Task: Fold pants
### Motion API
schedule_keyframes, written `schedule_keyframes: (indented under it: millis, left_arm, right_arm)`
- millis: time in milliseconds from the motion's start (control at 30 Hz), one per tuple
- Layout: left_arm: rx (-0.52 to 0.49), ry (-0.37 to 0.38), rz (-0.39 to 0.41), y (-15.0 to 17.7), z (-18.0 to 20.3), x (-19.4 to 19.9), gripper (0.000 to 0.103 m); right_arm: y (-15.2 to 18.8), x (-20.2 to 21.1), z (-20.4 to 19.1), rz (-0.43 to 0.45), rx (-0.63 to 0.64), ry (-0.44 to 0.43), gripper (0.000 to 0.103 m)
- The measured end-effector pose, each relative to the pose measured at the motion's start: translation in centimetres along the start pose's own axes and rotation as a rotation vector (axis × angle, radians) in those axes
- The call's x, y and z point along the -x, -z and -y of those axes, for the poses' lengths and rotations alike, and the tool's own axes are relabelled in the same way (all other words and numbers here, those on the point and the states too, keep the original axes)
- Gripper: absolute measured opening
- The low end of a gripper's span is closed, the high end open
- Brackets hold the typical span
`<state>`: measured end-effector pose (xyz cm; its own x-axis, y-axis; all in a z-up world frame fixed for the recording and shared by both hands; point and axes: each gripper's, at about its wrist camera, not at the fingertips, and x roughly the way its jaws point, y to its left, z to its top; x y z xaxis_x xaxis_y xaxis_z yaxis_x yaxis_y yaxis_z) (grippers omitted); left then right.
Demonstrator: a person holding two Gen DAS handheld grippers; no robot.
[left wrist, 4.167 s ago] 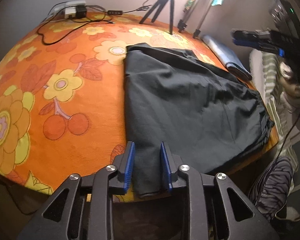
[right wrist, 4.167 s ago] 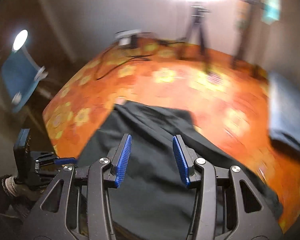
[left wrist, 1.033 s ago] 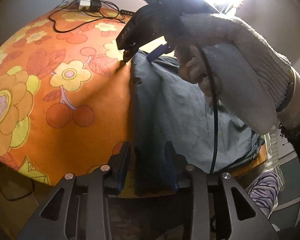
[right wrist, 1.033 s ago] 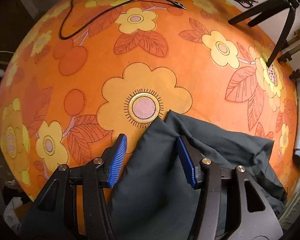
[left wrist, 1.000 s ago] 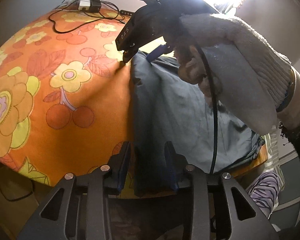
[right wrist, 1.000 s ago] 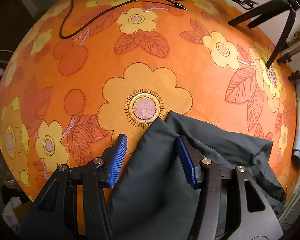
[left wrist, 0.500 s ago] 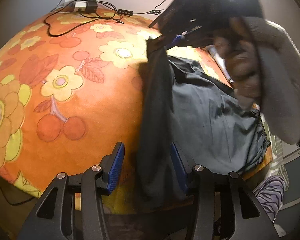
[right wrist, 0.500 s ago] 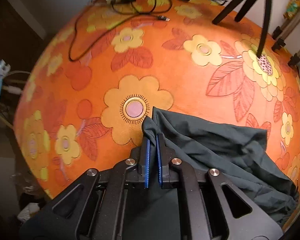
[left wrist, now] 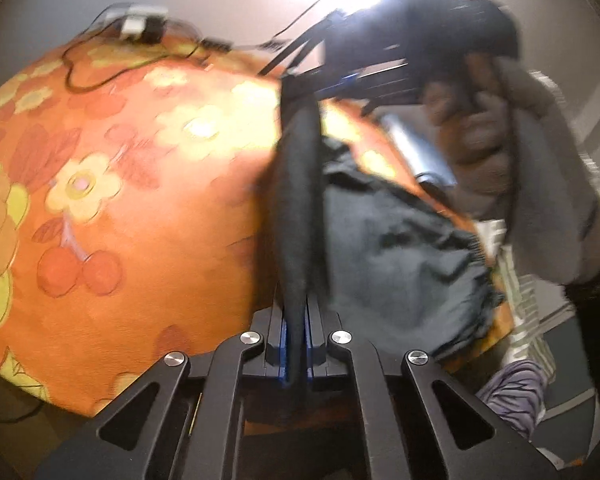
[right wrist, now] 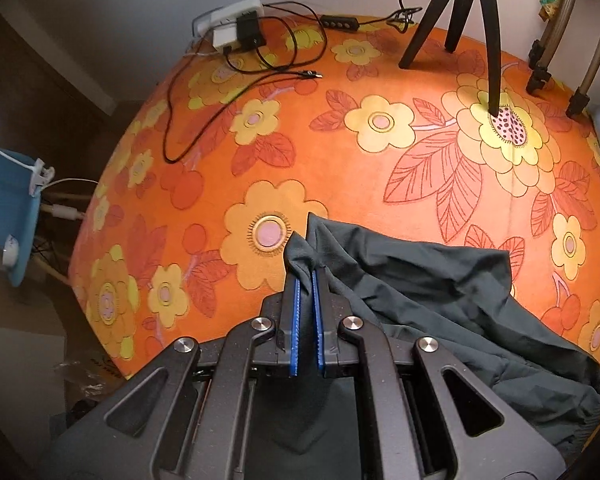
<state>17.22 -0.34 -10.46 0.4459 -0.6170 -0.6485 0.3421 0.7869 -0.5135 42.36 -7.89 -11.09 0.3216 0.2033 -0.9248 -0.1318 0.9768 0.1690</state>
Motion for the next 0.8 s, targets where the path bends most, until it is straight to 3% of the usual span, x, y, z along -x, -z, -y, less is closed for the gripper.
schedule_keyframes:
  millis: [200, 367, 800]
  left_arm:
    - [-0.114, 0.114, 0.064, -0.3, 5.3, 1.8, 0.004]
    - [-0.147, 0.181, 0.055, -0.7, 8.2, 1.0, 0.004]
    - [-0.289, 0.314, -0.008, 1.0, 17.7, -3.5, 0.004]
  right_arm:
    - [0.6, 3.8, 1.2, 0.064, -0.016, -0.05, 0.006]
    - [2.0, 7.4, 3.8, 0.123, -0.05, -0.049, 0.006]
    - [7.8, 15.3, 16.9, 0.241, -0.218, -0.012, 0.006]
